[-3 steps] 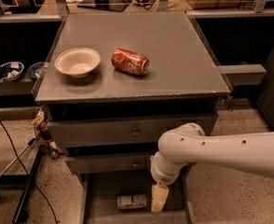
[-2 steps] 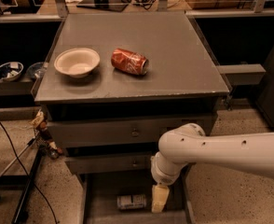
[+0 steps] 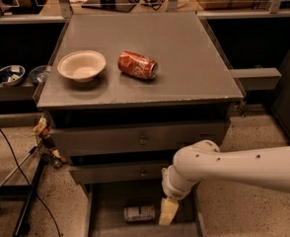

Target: Pick blue plastic bottle from bottom drawer and place on counter

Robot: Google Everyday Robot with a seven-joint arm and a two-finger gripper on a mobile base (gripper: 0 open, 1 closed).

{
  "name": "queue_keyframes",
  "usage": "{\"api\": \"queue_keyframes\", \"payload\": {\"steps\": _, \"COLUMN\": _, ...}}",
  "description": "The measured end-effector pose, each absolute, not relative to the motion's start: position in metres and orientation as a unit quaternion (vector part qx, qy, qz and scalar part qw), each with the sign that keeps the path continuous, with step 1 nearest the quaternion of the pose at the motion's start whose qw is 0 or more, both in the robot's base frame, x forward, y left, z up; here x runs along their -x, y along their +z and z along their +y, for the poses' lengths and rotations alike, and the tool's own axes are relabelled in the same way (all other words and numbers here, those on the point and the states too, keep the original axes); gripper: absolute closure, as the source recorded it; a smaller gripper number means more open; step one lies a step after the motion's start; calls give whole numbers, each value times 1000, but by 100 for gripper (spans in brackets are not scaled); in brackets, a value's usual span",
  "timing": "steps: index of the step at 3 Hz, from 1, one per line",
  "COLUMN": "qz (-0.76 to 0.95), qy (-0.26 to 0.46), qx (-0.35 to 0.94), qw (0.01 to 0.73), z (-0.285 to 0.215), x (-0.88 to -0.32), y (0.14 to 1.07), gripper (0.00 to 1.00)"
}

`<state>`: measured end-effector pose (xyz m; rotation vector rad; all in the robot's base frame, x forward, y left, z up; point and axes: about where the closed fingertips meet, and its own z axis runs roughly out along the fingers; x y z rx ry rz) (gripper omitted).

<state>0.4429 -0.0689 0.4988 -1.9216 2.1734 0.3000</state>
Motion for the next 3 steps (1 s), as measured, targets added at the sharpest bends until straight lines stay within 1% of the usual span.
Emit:
{"api": "queue_keyframes", "payload": {"steps": 1, "qz": 753, "qy": 88, "qx": 641, "qw": 124, "z": -70, "x": -453, "y": 476, "gripper": 0}}
{"api": "queue_keyframes", "payload": {"steps": 2, "qz": 752, "qy": 89, "qx": 641, "qw": 123, "z": -70, "x": -453, "y": 476, "gripper": 0}}
{"api": "queue_keyframes", "payload": {"steps": 3, "qz": 744, "qy": 99, "qx": 648, "qw": 126, "z": -64, "x": -456, "y": 454, "gripper": 0}}
